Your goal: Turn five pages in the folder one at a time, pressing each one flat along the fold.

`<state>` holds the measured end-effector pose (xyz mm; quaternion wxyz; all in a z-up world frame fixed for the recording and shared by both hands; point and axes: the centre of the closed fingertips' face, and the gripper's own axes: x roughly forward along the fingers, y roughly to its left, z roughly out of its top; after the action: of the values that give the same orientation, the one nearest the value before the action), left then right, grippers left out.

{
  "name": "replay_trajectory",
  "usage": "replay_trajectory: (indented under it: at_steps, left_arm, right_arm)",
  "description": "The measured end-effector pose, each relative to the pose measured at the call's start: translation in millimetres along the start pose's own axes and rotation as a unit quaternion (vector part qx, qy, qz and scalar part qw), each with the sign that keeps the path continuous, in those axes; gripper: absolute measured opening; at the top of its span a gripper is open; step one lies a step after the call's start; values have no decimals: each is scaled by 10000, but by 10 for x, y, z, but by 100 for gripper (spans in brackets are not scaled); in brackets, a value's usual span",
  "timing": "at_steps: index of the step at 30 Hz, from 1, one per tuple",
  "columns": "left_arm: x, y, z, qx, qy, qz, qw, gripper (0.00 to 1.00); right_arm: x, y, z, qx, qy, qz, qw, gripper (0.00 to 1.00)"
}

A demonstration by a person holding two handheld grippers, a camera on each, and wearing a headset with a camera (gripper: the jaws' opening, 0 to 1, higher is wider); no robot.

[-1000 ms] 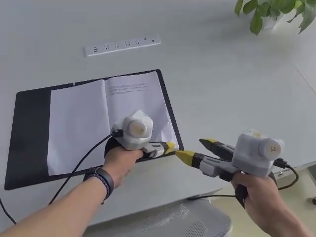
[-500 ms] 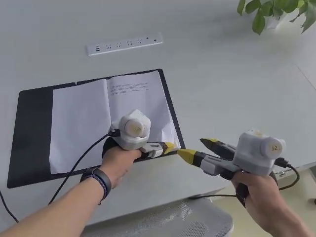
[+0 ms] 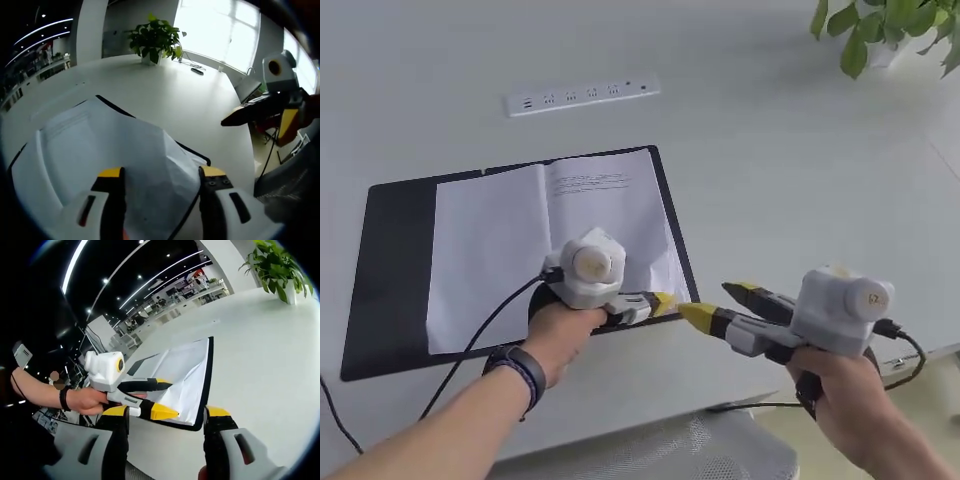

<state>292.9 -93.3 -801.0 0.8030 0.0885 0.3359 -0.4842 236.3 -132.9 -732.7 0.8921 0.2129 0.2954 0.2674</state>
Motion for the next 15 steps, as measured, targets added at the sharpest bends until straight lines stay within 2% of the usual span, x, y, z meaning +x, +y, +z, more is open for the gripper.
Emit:
replay_trajectory:
  at_steps: [8,15]
  left_arm:
    - [6,1,2,26,-4,38,10000,59]
    - [5,4,1,38,10,49,10000,59]
  right_arm:
    - [411,-1,247,242,-125,412,9988,54]
    - [672,17,233,308,80,626,9975,52]
